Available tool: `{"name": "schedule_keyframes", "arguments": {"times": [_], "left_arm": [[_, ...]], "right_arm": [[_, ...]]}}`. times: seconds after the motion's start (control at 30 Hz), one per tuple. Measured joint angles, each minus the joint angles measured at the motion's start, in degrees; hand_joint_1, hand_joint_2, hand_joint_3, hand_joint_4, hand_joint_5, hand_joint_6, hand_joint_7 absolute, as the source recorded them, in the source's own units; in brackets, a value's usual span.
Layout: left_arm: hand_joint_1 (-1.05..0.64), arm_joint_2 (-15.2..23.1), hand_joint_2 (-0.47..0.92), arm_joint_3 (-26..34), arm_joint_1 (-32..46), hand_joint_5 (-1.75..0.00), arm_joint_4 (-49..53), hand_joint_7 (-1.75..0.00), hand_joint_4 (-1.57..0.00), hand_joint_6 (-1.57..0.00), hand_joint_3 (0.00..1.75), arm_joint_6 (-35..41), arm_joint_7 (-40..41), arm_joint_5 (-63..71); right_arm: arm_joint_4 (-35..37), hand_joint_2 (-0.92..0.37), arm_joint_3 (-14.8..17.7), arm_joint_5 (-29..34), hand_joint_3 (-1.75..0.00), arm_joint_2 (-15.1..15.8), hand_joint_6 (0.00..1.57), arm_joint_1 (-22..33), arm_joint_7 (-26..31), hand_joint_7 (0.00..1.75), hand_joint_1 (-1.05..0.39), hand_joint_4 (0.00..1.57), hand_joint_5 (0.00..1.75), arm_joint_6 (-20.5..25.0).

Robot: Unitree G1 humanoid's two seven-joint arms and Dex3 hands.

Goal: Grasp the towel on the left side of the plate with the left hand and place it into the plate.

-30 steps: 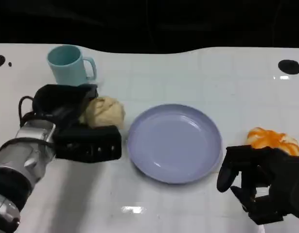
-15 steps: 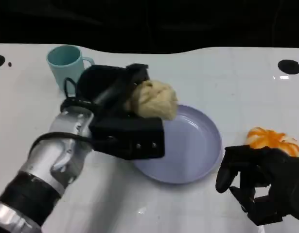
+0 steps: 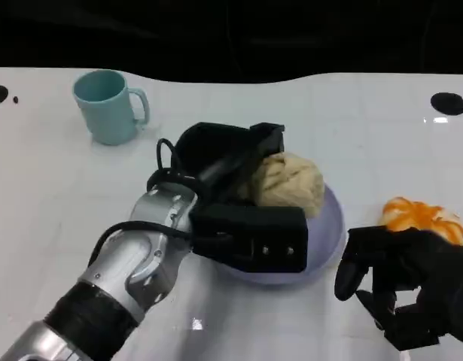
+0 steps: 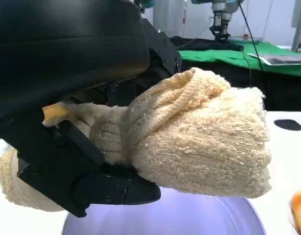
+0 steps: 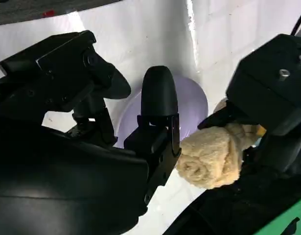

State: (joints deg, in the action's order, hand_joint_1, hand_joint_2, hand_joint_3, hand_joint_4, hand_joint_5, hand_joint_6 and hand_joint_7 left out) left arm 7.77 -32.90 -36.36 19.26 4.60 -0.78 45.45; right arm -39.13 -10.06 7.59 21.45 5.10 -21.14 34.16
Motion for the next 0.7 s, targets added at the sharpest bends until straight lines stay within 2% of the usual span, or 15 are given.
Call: {"name": "schedule_keyframes", "arguments": {"times": [0.03, 0.07, 0.1, 0.17, 0.2, 0.23, 0.27, 0.3, 0.37, 0.5, 0.7], "left_arm": [[-0.21, -0.02, 0.68, -0.22, 0.24, -1.75, 0.12, -1.09, -0.85, -0.77, 0.51, -0.53, 0.00, -0.14], [-0.24, -0.03, 0.75, -0.40, 0.49, -1.65, 0.28, -0.84, -0.75, -0.77, 0.36, -1.18, 0.00, -0.27], [-0.27, -0.06, 0.85, -0.46, 0.74, -1.44, 0.36, -0.50, -0.65, -0.77, 0.19, -1.59, -0.44, -0.68], [-0.30, 0.06, 0.90, -0.44, 1.00, -1.28, 0.38, -0.24, -0.57, -0.71, 0.12, -2.06, -2.65, -1.78], [-0.34, 0.23, 0.91, -0.45, 1.08, -1.13, 0.38, -0.14, -0.52, -0.65, 0.10, -2.34, -3.86, -2.51], [-0.35, 0.47, 0.92, -0.46, 1.11, -1.07, 0.37, -0.10, -0.52, -0.64, 0.10, -2.78, -4.97, -2.84], [-0.41, 0.63, 0.92, -0.48, 1.13, -0.87, 0.37, -0.06, -0.41, -0.54, 0.11, -3.06, -5.79, -2.99], [-0.44, 0.78, 0.92, -0.50, 1.13, -0.59, 0.27, -0.03, -0.41, -0.48, 0.12, -3.11, -6.64, -3.05], [-0.51, 1.20, 0.92, -0.63, 1.13, -0.42, -0.04, -0.01, -0.37, -0.40, 0.12, -3.12, -8.59, -3.04], [-0.61, 1.73, 0.92, -1.26, 1.12, -0.33, -0.21, 0.00, -0.31, -0.31, 0.08, -2.34, -11.57, -2.00], [-0.62, 2.36, 0.92, -1.90, 1.13, -0.32, -1.12, 0.00, -0.29, -0.31, 0.06, -1.36, -13.98, -0.54]], "right_arm": [[-0.23, -0.55, 0.00, 0.02, -1.11, 0.03, 0.71, 0.02, 0.00, 1.45, 0.00, 0.76, 1.75, 0.18], [-0.37, -0.55, 0.00, 0.04, -1.11, 0.05, 0.71, 0.02, 0.00, 1.45, 0.00, 0.76, 1.75, 0.47], [-0.42, -0.55, 0.01, 0.03, -1.11, 0.07, 0.71, 0.05, 0.00, 1.45, 0.01, 0.75, 1.75, 0.68], [-0.52, -0.55, 0.05, -0.05, -1.11, 0.08, 0.70, 0.22, -0.03, 1.45, 0.01, 0.75, 1.75, 0.74], [-0.54, -0.55, 0.08, -0.10, -1.11, 0.08, 0.70, 0.29, -0.07, 1.45, 0.01, 0.75, 1.75, 0.73], [-0.54, -0.55, 0.13, -0.20, -1.11, 0.08, 0.70, 0.38, -0.14, 1.46, 0.01, 0.75, 1.75, 0.72], [-0.54, -0.55, 0.19, -0.26, -1.11, 0.09, 0.70, 0.49, -0.20, 1.46, 0.01, 0.75, 1.75, 0.71], [-0.54, -0.54, 0.23, -0.31, -1.11, 0.09, 0.70, 0.54, -0.30, 1.46, 0.01, 0.75, 1.75, 0.70], [-0.54, -0.54, 0.27, -0.34, -1.11, 0.11, 0.70, 0.56, -0.42, 1.46, 0.00, 0.75, 1.75, 0.69], [-0.55, -0.54, 0.28, -0.25, -1.11, 0.38, 0.70, 0.55, -0.54, 1.46, -0.01, 0.75, 1.75, 0.73], [-0.59, -0.54, 0.29, -0.20, -1.11, 0.91, 0.70, 0.56, -0.57, 1.46, 0.00, 0.75, 1.75, 0.73]]}}
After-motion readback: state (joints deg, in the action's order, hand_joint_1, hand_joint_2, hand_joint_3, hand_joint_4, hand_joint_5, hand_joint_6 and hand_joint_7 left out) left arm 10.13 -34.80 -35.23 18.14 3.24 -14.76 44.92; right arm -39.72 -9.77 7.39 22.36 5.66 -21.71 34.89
